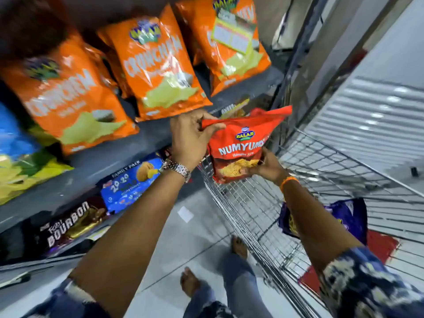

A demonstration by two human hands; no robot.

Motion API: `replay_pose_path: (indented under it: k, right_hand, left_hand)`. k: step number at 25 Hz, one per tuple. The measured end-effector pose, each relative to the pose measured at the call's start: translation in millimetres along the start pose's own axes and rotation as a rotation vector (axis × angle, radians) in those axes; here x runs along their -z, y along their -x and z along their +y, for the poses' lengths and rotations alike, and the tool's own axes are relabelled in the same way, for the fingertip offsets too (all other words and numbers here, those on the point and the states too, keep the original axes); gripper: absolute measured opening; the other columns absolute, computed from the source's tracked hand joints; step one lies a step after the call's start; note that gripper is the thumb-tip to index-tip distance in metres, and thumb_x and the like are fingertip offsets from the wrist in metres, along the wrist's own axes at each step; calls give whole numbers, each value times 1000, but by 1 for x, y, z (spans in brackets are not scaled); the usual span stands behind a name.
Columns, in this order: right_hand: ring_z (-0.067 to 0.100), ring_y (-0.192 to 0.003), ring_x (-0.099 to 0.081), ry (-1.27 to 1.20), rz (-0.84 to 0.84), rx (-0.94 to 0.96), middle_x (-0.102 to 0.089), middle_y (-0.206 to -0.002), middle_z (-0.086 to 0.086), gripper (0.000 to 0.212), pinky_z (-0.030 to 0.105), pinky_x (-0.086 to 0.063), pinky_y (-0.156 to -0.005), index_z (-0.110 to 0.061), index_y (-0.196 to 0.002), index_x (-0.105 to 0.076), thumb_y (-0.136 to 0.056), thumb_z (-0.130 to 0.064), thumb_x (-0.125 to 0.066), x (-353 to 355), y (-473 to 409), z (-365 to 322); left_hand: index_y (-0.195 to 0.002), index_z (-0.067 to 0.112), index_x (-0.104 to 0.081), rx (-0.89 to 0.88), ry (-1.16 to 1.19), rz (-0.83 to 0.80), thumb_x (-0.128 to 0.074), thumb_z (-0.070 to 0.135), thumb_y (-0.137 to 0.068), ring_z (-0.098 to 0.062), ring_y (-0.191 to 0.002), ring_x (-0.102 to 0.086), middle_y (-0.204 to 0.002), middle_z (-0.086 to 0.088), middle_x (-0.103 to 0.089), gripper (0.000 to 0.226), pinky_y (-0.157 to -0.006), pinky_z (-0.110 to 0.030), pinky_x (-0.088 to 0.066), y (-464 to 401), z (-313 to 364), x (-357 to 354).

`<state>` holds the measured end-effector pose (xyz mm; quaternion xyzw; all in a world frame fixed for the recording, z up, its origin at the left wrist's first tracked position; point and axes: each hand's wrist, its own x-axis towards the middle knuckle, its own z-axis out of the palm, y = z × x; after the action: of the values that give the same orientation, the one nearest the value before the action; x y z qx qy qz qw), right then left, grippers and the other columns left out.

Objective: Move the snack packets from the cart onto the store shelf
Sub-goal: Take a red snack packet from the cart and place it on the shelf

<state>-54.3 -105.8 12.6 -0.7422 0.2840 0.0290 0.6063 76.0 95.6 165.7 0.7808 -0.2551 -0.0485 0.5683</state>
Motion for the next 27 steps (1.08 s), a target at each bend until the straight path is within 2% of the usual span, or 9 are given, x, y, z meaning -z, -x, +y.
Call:
replay_pose_path:
  k: [2, 4, 6, 9, 13, 16, 18, 23, 27]
  right_hand:
    - [27, -108, -64, -110, 22, 99, -65, -127, 25, 75, 49, -53, -100, -1, -127, -55, -61, 3, -89, 0, 23, -38]
    - [19, -100, -71, -132, 27, 210, -74, -113, 10, 75, 34, -59, -87, -16, -115, -65, -49, -28, -97, -4, 49, -84]
    - [14, -95, -74, -139, 47, 318, -78, -106, 5, 71, 27, -59, -81, -21, -106, -69, -44, -43, -97, -9, 71, -136]
    - [23, -92, -75, -126, 42, 493, -79, -103, 8, 60, 39, -60, -79, -18, -105, -73, -54, -38, -96, -28, 98, -212]
    - [16, -87, -75, -234, -59, 679, -80, -100, 1, 55, 30, -60, -71, -22, -105, -73, -57, -37, -95, -77, 136, -313]
    - [15, -93, -75, -288, -78, 792, -80, -101, 2, 65, 27, -60, -77, -18, -102, -69, -48, -41, -97, -124, 162, -376]
    - [19, -90, -75, -322, -58, 843, -80, -96, 5, 68, 36, -61, -78, -17, -94, -65, -41, -43, -98, -157, 175, -410]
    - [-2, -57, -61, -301, 70, 948, -70, -62, -10, 68, 19, -51, -54, -23, -78, -54, -32, -56, -93, -242, 205, -486]
    - [14, -80, -67, -186, 187, 935, -70, -81, -6, 80, 34, -57, -71, -28, -85, -57, -27, -76, -84, -292, 207, -531]
  left_hand:
    - [-74, 21, -72, -64, 80, 41, -86, 20, -72, -2, -61, -65, -70, 5, -73, 15, -58, -34, -59, -3, 39, 23]
    - [-68, 22, -69, -132, 164, 103, -87, 14, -71, 7, -57, -63, -63, 14, -71, 20, -54, -19, -53, -6, 80, 54]
    - [-65, 27, -67, -214, 210, 178, -88, 12, -69, 9, -55, -62, -60, 17, -70, 27, -54, -13, -50, -8, 123, 93]
    - [-65, 28, -69, -341, 286, 334, -90, 15, -66, 2, -59, -63, -63, 14, -71, 26, -59, -17, -53, -7, 184, 154]
    - [-71, 17, -70, -515, 445, 506, -87, 9, -69, -1, -59, -59, -63, 10, -71, 19, -59, -19, -50, -4, 260, 245]
    - [-66, 17, -66, -650, 483, 588, -83, 2, -72, 7, -54, -54, -57, 15, -66, 23, -56, -13, -47, 8, 306, 313]
    - [-66, 17, -63, -700, 467, 659, -80, -2, -75, 10, -53, -51, -55, 17, -63, 28, -55, -12, -46, 15, 327, 354]
    - [-75, 7, -68, -728, 495, 834, -77, -6, -78, -2, -63, -57, -66, 7, -70, 17, -69, -25, -50, 30, 350, 457]
    - [-77, 8, -67, -625, 574, 919, -77, -5, -80, -15, -73, -60, -74, -2, -70, 16, -78, -34, -52, 25, 346, 517]
